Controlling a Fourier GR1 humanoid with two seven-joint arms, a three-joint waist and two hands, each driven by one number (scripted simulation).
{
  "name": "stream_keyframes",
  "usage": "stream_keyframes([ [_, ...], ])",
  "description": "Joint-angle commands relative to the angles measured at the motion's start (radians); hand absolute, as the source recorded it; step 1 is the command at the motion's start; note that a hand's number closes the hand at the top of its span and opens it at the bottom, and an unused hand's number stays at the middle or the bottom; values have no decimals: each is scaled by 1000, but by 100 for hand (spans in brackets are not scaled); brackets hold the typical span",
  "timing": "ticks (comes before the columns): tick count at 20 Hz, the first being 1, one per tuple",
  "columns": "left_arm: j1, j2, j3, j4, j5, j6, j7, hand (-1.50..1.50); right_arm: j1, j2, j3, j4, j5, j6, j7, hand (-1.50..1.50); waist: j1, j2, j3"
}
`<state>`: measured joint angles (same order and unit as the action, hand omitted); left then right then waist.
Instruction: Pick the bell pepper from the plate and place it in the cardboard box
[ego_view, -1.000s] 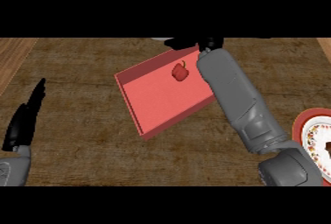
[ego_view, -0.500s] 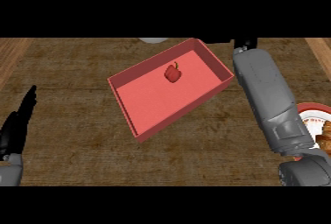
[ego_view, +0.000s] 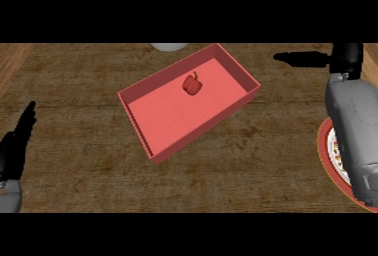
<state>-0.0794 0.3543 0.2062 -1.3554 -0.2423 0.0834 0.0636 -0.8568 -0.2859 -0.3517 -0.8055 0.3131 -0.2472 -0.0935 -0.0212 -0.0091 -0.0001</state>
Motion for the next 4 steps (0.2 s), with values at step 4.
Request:
stream_keyframes([
  [4,-17,-9,4,26,4,-18,-3,0,196,-138,19,-206,-61,224,50,-150,11,6,0],
])
